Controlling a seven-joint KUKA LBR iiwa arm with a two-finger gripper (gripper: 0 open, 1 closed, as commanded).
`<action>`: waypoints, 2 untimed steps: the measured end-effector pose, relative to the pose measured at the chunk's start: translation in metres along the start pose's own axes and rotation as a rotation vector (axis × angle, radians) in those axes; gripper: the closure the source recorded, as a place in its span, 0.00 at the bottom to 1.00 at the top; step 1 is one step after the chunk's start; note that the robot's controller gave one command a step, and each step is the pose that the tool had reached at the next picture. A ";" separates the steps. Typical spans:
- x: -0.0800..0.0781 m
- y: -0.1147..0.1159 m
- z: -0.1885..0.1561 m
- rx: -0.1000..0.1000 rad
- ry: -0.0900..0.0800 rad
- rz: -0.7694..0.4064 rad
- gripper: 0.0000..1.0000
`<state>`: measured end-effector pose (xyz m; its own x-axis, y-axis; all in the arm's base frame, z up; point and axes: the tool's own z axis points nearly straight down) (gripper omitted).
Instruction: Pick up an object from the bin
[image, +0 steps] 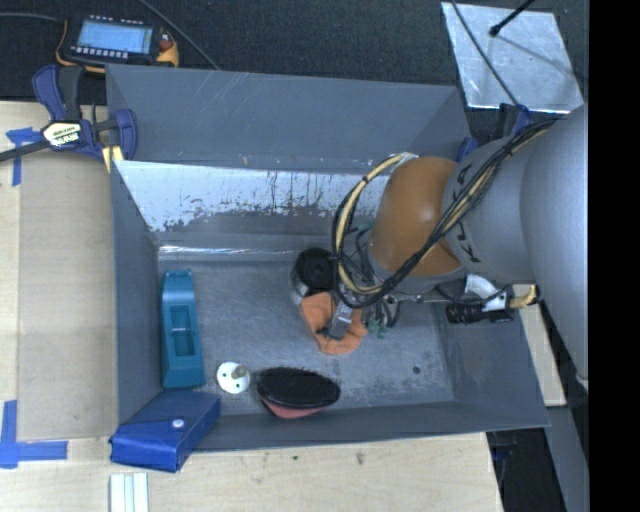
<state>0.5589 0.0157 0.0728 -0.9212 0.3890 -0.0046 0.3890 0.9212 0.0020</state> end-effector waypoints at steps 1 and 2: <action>-0.001 0.001 0.000 0.000 0.001 0.000 1.00; -0.054 -0.013 -0.056 0.001 0.002 -0.190 1.00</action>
Offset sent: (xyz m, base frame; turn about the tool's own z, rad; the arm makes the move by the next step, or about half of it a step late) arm 0.0437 -0.0319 0.0554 -0.1900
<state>0.6034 -0.0170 0.1285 -0.9781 0.2082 -0.0032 0.2082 0.9781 0.0002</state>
